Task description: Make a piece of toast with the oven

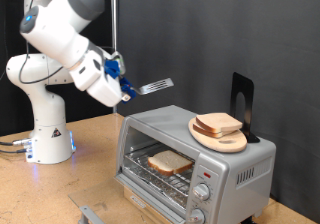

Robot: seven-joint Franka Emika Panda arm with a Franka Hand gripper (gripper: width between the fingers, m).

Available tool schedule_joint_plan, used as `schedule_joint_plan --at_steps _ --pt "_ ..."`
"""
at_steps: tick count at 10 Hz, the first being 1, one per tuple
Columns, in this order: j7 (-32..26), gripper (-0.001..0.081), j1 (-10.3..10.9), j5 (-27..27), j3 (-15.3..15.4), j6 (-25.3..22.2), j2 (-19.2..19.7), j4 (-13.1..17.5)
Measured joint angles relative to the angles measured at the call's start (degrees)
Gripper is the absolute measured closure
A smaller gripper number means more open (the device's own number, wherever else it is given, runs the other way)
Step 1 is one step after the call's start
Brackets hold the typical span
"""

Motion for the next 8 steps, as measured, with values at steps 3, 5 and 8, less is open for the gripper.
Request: schedule_joint_plan --at_steps 3,5,8 --pt "4.14 0.0321 2.65 4.23 6.01 5.41 -1.55 -0.76" --pt "5.83 0.0321 4.00 6.58 9.70 9.19 -1.53 -0.92" --pt "6.93 0.0321 5.00 8.09 15.55 16.20 -0.17 -2.22"
